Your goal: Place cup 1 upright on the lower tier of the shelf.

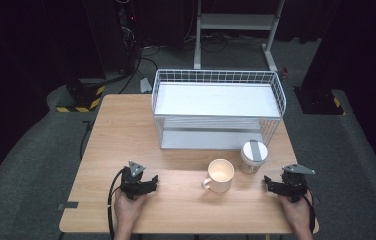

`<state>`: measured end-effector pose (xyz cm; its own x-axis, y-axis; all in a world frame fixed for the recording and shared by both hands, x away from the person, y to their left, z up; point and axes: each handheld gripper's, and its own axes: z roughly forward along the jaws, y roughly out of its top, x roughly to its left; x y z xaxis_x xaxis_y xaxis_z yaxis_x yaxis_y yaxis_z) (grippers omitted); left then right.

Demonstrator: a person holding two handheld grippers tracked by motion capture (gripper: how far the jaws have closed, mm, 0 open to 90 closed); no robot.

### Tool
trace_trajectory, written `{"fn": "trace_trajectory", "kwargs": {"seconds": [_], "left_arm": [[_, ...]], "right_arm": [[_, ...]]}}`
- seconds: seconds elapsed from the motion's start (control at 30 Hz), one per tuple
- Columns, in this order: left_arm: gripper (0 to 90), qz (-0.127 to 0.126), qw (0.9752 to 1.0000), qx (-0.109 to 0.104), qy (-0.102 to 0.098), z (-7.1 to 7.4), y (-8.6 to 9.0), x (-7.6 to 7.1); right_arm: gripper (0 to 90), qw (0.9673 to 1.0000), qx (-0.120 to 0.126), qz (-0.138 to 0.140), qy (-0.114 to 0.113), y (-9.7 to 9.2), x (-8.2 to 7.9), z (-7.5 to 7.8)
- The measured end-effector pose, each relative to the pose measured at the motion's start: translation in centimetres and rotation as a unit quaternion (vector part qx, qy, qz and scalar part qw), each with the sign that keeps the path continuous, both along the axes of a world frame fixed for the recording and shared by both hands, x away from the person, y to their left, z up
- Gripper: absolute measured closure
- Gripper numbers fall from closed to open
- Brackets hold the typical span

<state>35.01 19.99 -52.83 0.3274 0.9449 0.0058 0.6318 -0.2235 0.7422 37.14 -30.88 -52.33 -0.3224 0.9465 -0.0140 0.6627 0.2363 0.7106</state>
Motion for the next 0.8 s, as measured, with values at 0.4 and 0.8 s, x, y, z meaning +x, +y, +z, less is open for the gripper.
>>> {"fn": "trace_trajectory", "kwargs": {"seconds": [0.4, 0.8], "left_arm": [[20.9, 0.000, 1.0000, 0.000, 0.000, 0.00, -0.01, 0.00], [20.9, 0.001, 1.0000, 0.000, 0.000, 0.00, -0.02, -0.02]], "right_arm": [[17.1, 1.0000, 0.000, 0.001, 0.000, -0.02, -0.04, 0.00], [14.6, 1.0000, 0.002, 0.005, 0.004, -0.01, -0.19, 0.00]]}}
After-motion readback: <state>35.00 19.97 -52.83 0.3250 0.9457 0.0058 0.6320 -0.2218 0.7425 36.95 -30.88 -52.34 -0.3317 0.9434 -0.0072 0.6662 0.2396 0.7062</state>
